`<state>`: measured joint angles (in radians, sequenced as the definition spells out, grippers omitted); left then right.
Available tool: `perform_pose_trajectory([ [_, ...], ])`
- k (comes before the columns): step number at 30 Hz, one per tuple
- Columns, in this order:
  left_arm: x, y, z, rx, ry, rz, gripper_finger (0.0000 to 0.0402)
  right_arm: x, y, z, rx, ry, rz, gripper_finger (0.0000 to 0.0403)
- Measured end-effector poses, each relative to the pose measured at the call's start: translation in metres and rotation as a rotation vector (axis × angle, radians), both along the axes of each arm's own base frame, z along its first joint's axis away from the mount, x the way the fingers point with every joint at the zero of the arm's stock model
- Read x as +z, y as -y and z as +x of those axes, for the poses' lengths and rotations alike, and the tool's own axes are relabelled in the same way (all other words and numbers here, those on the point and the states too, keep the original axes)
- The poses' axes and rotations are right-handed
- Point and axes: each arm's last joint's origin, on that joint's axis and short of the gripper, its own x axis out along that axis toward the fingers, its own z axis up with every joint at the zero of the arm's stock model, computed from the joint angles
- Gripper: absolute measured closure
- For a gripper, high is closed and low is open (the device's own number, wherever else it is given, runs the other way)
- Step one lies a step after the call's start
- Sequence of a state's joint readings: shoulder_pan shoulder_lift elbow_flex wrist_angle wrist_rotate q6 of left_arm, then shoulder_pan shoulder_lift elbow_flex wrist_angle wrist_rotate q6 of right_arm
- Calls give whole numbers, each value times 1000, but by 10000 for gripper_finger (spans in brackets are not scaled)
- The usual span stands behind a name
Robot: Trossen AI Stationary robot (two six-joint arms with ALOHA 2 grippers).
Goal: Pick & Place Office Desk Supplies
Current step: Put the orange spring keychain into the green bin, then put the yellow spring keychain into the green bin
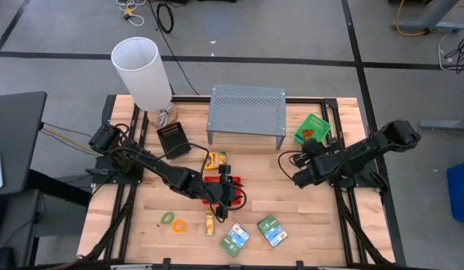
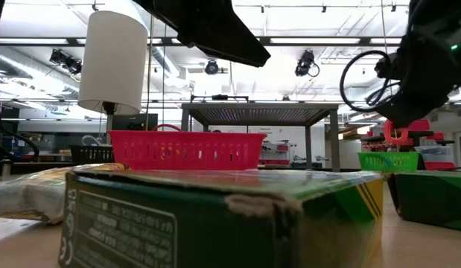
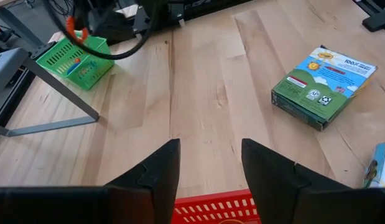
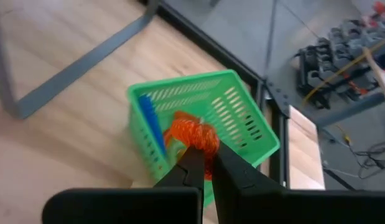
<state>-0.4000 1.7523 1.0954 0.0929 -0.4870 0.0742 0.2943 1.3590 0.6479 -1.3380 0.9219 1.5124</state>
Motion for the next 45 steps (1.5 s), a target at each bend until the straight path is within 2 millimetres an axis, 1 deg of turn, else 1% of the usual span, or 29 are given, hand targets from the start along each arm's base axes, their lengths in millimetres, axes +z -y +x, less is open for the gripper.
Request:
perform_pose_trajectory([
  [10,0,0,0,0,0,0,226,-1,26,5,-108,-45,3,389],
  [13,0,0,0,0,0,0,226,-2,31,7,-114,-57,15,352],
  [18,0,0,0,0,0,0,226,-4,37,10,-125,-58,32,264],
  [21,0,0,0,0,0,0,226,-5,40,11,-125,-64,40,219],
  [24,0,0,0,0,-1,1,226,-5,42,13,-124,-59,45,190],
  [27,-1,0,0,-6,-8,14,226,-6,42,16,-103,-43,38,180],
  [32,0,5,-8,-23,-52,34,226,-8,32,29,22,-5,60,187],
  [36,5,12,-22,-27,-108,17,226,-11,17,44,188,21,161,196],
  [41,5,26,-47,-26,-232,-24,226,-11,-11,63,451,105,317,197],
  [45,-3,39,-71,-22,-394,-92,226,-6,-37,76,703,197,449,197],
])
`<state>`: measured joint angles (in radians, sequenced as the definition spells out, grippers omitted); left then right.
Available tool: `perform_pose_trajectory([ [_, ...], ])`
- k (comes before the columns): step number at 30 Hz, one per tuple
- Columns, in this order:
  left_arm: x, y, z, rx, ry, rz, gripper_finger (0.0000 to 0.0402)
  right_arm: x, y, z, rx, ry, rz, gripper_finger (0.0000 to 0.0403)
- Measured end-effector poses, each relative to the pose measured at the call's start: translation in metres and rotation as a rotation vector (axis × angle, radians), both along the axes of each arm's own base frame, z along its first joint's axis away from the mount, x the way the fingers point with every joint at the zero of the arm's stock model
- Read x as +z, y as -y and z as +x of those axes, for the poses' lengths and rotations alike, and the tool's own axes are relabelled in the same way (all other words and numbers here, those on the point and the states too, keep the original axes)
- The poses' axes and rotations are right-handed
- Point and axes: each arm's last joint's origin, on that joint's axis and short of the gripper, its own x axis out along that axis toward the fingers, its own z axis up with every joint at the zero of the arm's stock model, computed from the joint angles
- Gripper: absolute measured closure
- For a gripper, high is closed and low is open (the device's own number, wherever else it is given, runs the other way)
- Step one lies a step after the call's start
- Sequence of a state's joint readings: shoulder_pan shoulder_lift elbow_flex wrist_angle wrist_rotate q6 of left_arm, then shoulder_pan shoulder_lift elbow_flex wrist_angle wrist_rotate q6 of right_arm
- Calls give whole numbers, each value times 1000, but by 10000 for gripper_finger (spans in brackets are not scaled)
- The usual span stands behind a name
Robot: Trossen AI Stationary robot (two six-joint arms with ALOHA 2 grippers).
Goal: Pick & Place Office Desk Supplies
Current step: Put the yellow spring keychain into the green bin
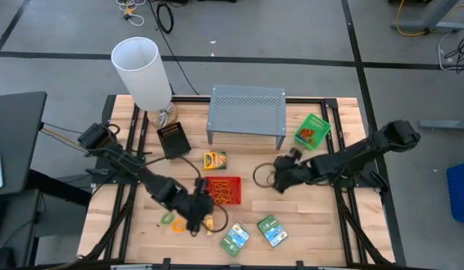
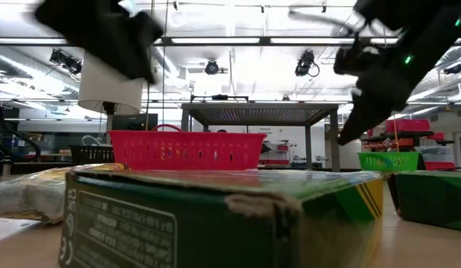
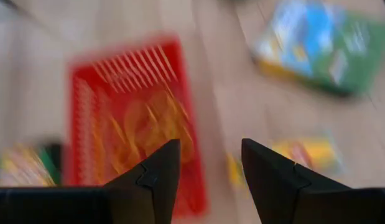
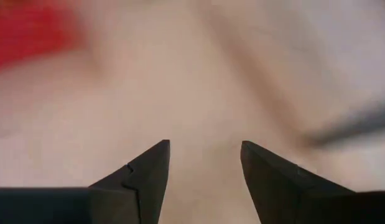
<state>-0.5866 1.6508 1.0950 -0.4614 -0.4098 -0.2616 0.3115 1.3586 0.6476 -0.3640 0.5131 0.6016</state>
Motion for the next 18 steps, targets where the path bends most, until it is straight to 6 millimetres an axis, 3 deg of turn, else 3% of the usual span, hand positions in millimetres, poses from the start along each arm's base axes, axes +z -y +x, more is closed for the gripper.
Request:
perform_pose_trajectory([
  [5,-7,18,-26,34,-158,-99,226,9,-27,9,222,125,139,197],
  [12,-10,39,-55,73,-228,-111,225,12,-41,6,289,158,146,197],
  [18,-17,49,-63,67,-261,-115,225,12,-46,4,308,158,144,197],
])
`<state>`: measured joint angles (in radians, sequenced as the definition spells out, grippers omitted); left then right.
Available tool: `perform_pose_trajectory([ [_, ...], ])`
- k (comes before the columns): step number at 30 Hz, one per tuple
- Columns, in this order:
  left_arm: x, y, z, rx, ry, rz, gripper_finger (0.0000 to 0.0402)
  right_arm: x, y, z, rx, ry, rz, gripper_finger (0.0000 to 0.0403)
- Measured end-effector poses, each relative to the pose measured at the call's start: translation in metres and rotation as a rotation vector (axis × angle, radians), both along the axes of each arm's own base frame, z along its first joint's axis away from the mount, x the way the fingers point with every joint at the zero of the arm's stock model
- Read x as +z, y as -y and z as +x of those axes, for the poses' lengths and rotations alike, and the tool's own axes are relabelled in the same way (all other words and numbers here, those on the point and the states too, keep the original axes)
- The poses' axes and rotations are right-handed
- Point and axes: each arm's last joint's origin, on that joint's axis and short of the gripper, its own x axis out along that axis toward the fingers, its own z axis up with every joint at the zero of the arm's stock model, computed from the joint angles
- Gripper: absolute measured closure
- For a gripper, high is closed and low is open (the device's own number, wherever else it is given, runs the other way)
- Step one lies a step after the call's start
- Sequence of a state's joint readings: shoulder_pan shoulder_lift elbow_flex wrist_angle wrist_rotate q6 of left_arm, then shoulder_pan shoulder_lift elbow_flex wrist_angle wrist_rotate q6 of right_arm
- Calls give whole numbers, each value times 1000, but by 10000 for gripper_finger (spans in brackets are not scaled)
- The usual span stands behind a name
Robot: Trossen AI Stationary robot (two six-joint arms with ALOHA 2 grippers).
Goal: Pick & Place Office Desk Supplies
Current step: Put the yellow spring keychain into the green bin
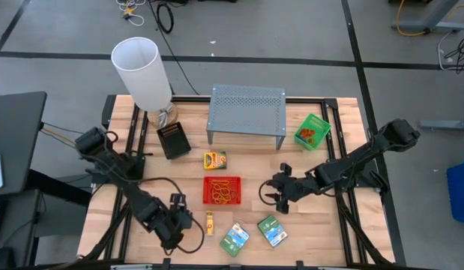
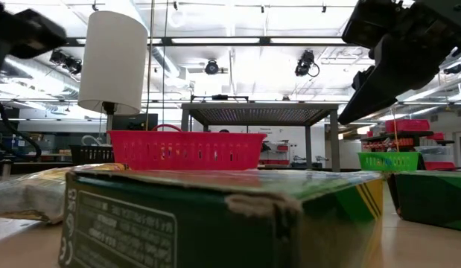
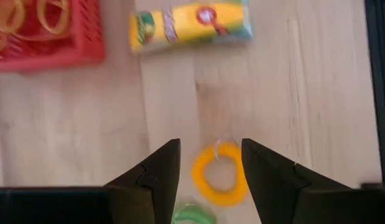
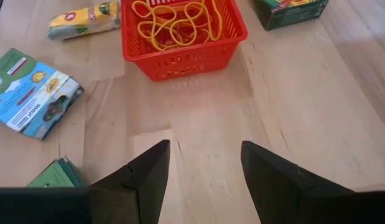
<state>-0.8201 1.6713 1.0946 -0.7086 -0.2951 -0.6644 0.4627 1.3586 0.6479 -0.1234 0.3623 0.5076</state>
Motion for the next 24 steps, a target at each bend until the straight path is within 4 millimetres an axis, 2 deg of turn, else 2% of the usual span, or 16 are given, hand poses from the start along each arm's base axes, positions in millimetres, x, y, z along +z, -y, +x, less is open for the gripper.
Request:
perform_pose_trajectory([
  [5,-17,5,1,-15,-81,6,225,0,0,0,1,0,0,197],
  [14,-43,3,2,-4,-185,105,227,0,0,0,19,0,-19,197],
  [24,-61,3,6,-36,-264,125,258,0,0,0,25,4,-23,197],
])
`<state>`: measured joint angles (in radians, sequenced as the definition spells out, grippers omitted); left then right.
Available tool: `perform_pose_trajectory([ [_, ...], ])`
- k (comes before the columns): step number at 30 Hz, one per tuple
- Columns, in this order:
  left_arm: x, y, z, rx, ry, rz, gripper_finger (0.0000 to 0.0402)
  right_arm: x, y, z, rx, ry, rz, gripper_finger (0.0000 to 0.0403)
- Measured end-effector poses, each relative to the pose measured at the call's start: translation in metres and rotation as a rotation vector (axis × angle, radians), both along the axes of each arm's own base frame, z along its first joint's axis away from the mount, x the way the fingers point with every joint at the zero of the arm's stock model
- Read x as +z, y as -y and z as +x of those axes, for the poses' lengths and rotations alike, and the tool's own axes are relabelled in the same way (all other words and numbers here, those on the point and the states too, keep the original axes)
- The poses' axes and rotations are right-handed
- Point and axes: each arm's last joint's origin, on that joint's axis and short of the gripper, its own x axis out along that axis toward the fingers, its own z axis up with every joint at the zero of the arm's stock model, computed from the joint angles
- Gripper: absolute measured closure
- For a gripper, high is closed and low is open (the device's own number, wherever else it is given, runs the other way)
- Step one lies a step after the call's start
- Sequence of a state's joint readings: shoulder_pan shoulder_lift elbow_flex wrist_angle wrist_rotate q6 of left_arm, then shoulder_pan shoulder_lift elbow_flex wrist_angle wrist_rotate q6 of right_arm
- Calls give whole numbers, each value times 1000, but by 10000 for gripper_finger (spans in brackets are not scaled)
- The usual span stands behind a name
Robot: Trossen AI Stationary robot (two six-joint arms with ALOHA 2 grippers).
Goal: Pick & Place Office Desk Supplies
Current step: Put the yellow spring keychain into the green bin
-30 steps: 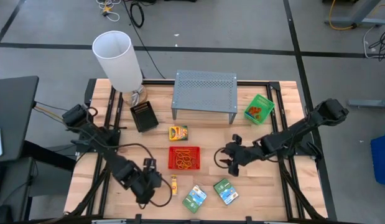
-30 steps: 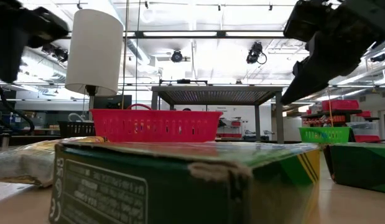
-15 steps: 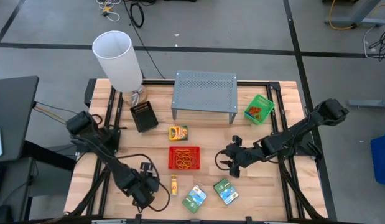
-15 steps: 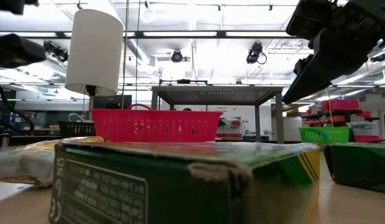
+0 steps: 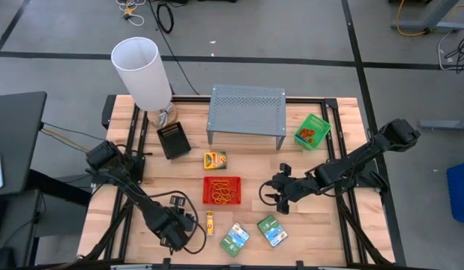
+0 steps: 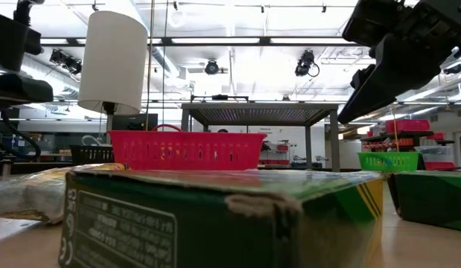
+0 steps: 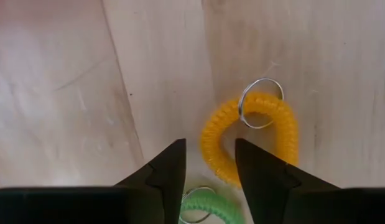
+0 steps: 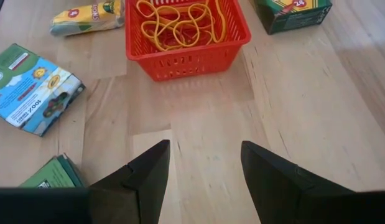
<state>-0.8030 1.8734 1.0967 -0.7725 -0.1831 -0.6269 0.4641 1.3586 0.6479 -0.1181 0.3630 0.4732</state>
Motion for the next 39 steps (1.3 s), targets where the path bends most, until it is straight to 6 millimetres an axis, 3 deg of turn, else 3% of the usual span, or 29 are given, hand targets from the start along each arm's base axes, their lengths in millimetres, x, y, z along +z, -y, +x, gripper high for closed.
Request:
perform_pose_trajectory([
  [5,-5,-1,4,1,-1,9,294,0,0,0,0,3,2,197],
  [11,-4,-3,6,35,89,77,385,0,-1,0,2,3,2,197],
  [16,4,-8,5,101,161,126,392,1,-5,-1,18,13,7,197],
  [24,44,-15,-3,175,359,137,393,6,-16,-1,75,82,26,197],
  [30,75,-20,-5,240,611,154,393,17,-25,4,118,217,63,197],
  [36,91,-30,20,294,894,294,393,29,-21,13,29,362,76,182],
  [39,91,-41,41,298,935,356,393,33,-16,16,-28,405,79,179],
])
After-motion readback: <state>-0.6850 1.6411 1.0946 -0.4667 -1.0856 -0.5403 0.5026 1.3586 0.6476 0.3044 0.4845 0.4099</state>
